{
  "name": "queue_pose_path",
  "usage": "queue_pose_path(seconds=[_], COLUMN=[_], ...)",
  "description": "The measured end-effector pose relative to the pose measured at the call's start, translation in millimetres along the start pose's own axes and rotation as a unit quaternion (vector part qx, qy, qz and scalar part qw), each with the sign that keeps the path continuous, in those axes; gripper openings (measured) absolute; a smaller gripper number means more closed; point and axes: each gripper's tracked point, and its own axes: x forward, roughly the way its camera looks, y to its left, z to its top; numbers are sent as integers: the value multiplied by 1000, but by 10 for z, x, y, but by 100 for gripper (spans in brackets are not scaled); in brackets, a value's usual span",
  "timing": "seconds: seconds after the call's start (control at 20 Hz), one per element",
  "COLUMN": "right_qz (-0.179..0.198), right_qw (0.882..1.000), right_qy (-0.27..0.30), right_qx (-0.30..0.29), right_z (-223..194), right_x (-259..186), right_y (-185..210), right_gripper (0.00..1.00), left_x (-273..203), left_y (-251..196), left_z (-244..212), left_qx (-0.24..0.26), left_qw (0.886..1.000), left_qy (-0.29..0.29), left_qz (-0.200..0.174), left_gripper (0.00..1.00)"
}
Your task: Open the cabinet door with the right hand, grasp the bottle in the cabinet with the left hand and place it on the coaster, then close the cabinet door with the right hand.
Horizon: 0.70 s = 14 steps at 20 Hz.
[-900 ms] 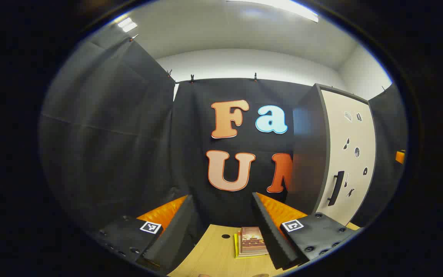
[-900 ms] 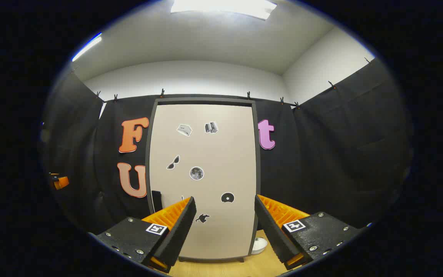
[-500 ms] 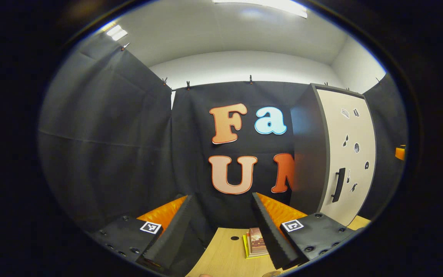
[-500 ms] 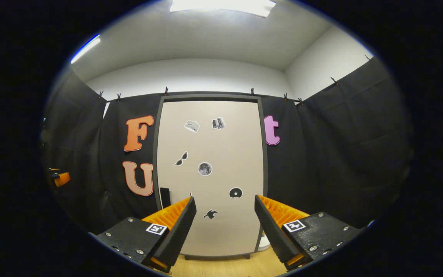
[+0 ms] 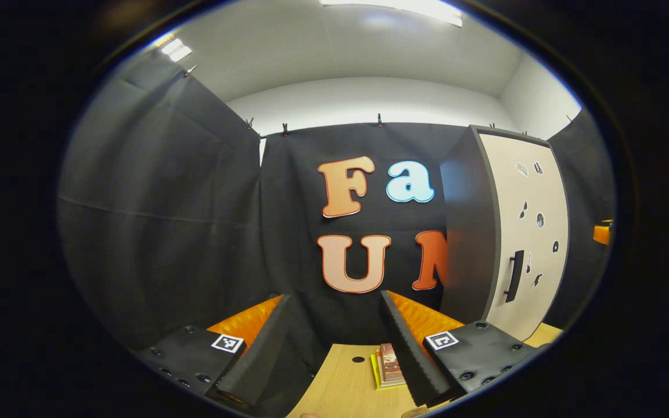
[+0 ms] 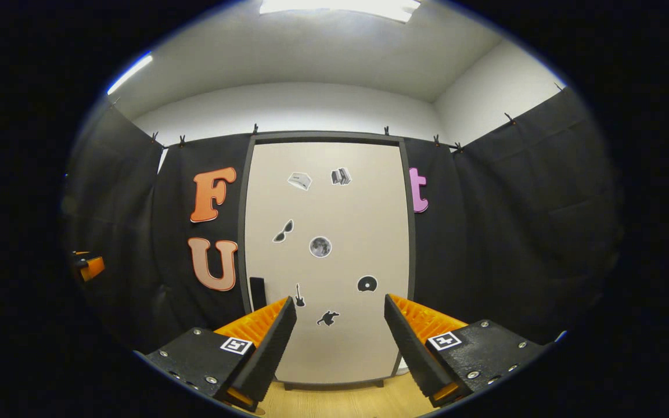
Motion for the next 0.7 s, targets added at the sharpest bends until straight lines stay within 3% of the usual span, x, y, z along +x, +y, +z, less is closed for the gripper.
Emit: queue_pose_path(seconds=[0.7], right_qz=[62], right_qw=[997], right_qy=[50], right_qx=[17], right_z=[-579], right_x=[689], right_y=[922], right_gripper=[94], left_x=[-303], left_y=[584], left_z=[-70], left_qx=[12], left_qw=[999], left_qy=[4], left_qz=[47], left_gripper=[98])
